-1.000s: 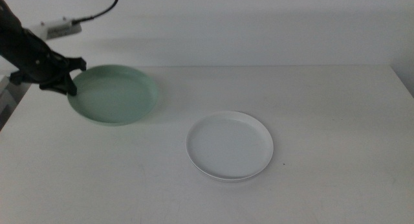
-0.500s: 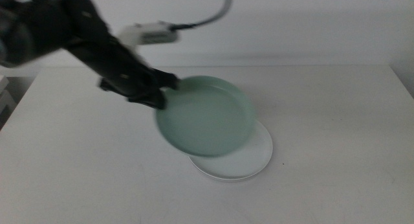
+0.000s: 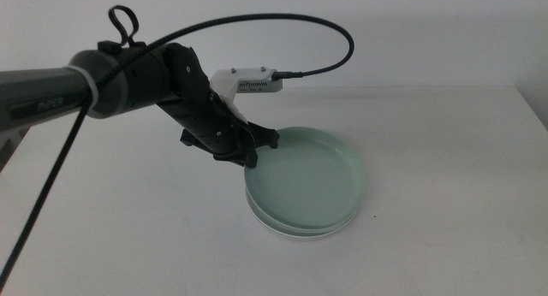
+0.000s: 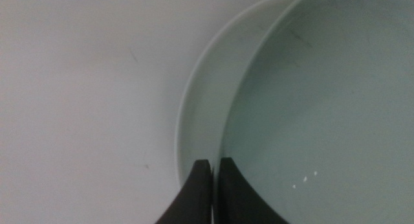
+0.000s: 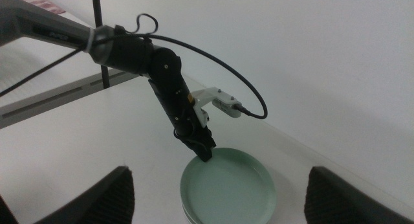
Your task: Stack the three bowls on top of each other.
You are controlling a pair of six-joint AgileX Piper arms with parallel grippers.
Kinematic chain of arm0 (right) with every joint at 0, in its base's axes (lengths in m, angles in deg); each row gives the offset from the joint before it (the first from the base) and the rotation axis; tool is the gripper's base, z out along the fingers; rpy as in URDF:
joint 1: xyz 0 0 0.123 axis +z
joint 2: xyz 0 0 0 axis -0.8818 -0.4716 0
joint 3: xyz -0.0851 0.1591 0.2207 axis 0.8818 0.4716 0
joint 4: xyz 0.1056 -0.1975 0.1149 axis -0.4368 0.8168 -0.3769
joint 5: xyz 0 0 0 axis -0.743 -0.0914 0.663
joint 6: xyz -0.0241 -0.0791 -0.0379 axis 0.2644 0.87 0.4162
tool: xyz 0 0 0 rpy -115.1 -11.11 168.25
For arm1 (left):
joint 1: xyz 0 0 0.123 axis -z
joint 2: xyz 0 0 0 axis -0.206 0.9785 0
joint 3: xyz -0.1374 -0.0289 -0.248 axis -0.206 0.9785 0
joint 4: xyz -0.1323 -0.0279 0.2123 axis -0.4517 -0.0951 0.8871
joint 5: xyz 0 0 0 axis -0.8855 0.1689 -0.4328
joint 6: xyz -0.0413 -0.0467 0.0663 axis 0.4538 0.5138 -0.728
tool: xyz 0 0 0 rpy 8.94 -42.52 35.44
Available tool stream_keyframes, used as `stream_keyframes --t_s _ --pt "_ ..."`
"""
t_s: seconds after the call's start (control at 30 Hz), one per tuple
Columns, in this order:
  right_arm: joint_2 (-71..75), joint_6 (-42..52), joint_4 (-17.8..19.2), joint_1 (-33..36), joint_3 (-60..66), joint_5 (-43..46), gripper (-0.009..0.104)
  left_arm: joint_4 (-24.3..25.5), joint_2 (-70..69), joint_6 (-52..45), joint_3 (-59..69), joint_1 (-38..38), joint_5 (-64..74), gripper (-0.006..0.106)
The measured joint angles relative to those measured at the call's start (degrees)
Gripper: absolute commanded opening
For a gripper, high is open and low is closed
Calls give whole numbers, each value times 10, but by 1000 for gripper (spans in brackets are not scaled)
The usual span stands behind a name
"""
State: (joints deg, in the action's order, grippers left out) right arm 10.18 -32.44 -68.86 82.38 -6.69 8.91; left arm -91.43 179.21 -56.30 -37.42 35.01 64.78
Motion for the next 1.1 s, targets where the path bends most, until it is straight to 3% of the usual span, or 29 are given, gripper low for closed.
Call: stream_keyframes --t_s 0.13,0.2,0.37,0.4,1.1 --pt "0 0 0 0 0 0 70 0 7 1 0 0 -11 18" --pt "0 0 0 0 0 0 70 0 7 -2 0 0 -12 34" --pt "0 0 0 0 0 0 70 0 6 -32 0 0 -12 87" --pt "0 0 0 0 0 0 70 0 5 -36 0 0 -12 91" --pt "0 0 0 0 0 0 70 17 -201 -51 0 -116 -30 80"
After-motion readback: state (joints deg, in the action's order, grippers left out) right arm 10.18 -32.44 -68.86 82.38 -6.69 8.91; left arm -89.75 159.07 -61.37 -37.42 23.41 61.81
